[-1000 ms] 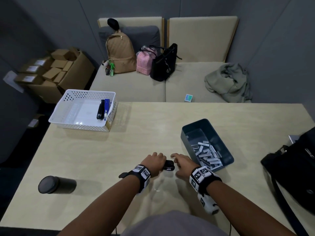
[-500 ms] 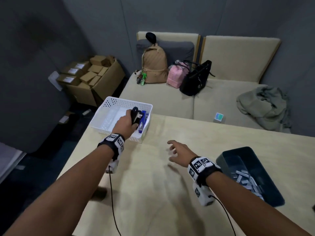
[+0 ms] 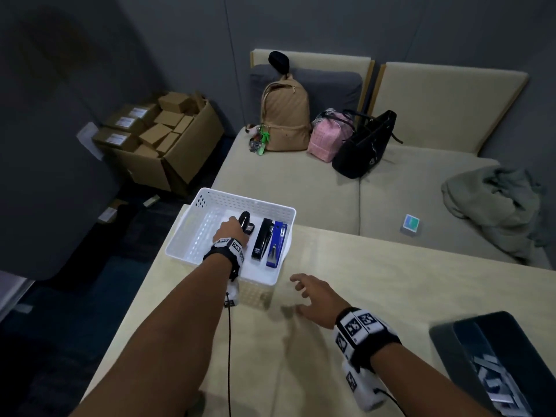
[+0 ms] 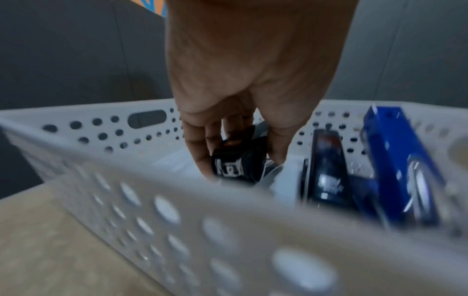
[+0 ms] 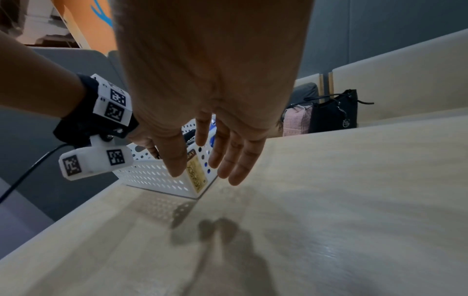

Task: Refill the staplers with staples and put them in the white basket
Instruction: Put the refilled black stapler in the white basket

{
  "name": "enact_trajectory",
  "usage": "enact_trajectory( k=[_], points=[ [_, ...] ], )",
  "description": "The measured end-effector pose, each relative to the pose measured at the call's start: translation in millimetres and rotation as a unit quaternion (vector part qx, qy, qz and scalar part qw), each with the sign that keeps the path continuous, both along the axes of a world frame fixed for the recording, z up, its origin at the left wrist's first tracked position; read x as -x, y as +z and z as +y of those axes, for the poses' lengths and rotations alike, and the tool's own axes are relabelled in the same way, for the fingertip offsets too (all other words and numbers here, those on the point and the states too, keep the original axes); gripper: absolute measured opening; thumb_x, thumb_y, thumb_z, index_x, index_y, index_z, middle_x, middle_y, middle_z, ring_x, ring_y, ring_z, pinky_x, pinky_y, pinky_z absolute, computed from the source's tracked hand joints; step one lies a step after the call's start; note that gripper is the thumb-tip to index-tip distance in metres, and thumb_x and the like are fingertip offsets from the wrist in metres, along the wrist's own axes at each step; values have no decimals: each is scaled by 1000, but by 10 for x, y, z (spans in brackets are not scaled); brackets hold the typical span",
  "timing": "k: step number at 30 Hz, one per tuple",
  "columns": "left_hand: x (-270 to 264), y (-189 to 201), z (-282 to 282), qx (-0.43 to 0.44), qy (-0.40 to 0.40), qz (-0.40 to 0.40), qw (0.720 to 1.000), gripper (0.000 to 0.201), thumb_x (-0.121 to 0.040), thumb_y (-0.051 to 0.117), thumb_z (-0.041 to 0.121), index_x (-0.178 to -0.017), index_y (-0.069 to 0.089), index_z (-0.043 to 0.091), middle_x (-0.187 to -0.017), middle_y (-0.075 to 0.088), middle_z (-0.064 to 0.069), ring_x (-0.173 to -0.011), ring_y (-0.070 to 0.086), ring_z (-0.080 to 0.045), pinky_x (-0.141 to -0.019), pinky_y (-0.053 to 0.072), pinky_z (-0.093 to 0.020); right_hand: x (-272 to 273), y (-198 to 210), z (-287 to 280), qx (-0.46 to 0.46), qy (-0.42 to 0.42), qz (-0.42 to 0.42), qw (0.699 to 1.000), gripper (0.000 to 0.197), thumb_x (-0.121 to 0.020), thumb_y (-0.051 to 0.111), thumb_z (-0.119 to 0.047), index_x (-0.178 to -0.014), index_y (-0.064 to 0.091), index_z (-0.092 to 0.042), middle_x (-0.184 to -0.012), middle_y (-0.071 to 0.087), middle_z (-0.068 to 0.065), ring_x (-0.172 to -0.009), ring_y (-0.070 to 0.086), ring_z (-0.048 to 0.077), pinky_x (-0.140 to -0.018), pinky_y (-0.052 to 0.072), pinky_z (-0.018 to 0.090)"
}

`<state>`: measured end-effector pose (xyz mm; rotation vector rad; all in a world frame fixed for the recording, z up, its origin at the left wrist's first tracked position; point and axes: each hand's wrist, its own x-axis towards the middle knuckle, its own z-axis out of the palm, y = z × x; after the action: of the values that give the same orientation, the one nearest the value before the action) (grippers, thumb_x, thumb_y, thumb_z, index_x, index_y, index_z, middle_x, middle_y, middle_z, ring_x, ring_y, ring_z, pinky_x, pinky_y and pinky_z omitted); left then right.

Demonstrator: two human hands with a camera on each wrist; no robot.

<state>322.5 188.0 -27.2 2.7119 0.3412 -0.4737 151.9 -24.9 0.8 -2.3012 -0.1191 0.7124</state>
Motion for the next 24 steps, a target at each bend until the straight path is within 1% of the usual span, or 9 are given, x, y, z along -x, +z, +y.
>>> enact_trajectory(
  k=[2,4,7,11,14,17,20,22,24],
  points=[
    [-46,-141,-14,11,-10,9,1000,36,-85,65,30,-111,50,10,-105,63,-12,-95,63,-33,-80,52,-40,-11,-62,-68,2,-11,9,1000,60,-86,64,-18,-139,37,-22,-128,51,4,-105,50,15,-93,43,26],
    [-43,-218,-56,22,-19,6,1000,36,-88,63,35,-109,51,9,-104,64,-14,-93,64,-33,-79,53,-41,-13,-99,-157,0,-27,16,1000,57,-86,64,-18,-138,39,-24,-124,50,2,-101,47,12,-87,40,21],
    [-52,-214,-141,42,-13,8,999,47,-96,45,46,-112,56,3,-108,65,-19,-98,62,-37,-83,52,-42,8,-115,-312,6,-40,15,999,56,-85,64,-18,-136,41,-25,-120,50,-2,-98,48,12,-84,39,20],
    [-38,-110,-181,50,-31,24,998,38,-101,36,26,-116,57,-2,-120,62,-25,-109,59,-40,-88,45,-40,89,35,-489,-13,-57,-14,998,54,-84,66,-16,-133,44,-24,-113,51,-4,-97,50,13,-85,44,22],
    [48,-14,-189,43,-23,46,998,40,-97,41,16,-133,47,1,-134,54,-24,-122,52,-39,-100,41,-42,213,196,-614,-51,-81,-42,995,50,-84,67,-16,-129,47,-27,-110,53,-7,-98,53,13,-82,47,22],
    [179,231,-349,31,-14,-6,999,40,-95,44,16,-130,46,-3,-131,53,-28,-120,52,-42,-99,42,-45,422,407,-880,-94,-114,-65,987,45,-83,68,-15,-117,50,-36,-108,58,-7,-99,56,12,-73,49,18],
    [416,588,-743,52,-58,-96,992,36,-90,50,17,-122,54,1,-124,58,-26,-112,57,-42,-96,47,-45,752,734,-1252,-133,-155,-98,974,40,-81,71,-10,-108,55,-36,-107,64,-5,-99,61,15,-73,50,16],
    [691,876,-1137,79,-109,-128,983,35,-87,55,17,-120,60,7,-122,60,-20,-110,59,-36,-97,48,-42,987,1050,-1562,-166,-189,-145,957,39,-80,72,-8,-103,59,-37,-105,68,-7,-99,64,15,-78,52,20],
    [973,1218,-1568,130,-147,-168,966,30,-87,60,17,-116,63,10,-119,61,-15,-105,61,-31,-95,48,-39,1186,1444,-1898,-190,-225,-201,934,39,-81,72,-6,-106,62,-33,-106,69,-7,-100,65,13,-82,56,32]
  ],
)
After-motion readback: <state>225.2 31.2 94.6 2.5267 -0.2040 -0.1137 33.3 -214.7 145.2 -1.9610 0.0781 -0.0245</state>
